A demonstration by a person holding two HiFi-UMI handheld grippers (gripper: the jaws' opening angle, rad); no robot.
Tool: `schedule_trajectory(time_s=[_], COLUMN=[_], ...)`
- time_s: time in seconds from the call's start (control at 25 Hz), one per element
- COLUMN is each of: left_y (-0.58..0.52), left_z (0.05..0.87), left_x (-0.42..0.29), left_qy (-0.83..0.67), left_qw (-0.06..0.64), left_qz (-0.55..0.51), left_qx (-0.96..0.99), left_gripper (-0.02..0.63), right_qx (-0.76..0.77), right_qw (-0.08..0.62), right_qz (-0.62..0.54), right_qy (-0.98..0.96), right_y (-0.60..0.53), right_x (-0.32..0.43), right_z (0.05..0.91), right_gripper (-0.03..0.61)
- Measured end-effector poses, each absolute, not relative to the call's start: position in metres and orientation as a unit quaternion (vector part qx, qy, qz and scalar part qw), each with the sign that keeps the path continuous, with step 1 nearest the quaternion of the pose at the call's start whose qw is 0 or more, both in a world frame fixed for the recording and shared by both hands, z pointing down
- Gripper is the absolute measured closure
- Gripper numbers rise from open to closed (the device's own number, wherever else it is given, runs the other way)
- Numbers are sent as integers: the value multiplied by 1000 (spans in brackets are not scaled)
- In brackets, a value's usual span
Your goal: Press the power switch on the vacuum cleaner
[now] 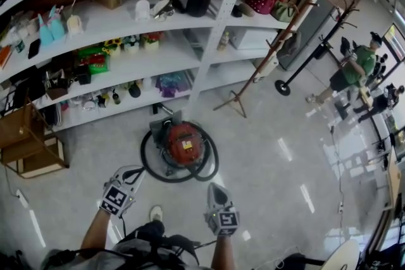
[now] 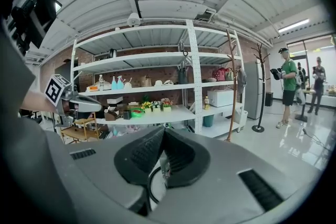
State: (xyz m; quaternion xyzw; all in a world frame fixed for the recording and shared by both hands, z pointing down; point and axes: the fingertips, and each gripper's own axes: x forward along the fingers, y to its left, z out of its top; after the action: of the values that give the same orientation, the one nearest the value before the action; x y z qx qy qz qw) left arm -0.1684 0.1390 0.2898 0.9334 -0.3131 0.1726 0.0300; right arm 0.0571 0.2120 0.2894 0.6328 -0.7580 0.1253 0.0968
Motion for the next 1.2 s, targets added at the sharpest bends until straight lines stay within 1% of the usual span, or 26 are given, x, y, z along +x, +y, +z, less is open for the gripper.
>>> schedule_trajectory(time_s=[0.28, 0.44, 0.8, 0.92, 1.2], left_y=[101, 76, 36, 23, 7], left_z=[305, 314, 343, 358, 402], left_x=[-169, -168, -152, -139, -110], left_qy=[-314, -321, -333, -337, -315], left_qw=[39, 32, 46, 54, 38], left_qz=[180, 179, 193, 196, 234], left_qx=[931, 930, 922, 919, 919], left_gripper=[609, 609, 609, 609, 609], right_qx=[621, 615, 576, 569, 551], right_qw=[120, 129, 164, 163, 159], right_qz=[125, 126, 136, 146, 146], right_qy=[-764, -768, -789, -793, -806], right_y=[172, 150, 109, 92, 57], right_x=[59, 61, 62, 70, 89], right_z=[305, 313, 363, 379, 422], right_gripper=[568, 567, 568, 567, 568])
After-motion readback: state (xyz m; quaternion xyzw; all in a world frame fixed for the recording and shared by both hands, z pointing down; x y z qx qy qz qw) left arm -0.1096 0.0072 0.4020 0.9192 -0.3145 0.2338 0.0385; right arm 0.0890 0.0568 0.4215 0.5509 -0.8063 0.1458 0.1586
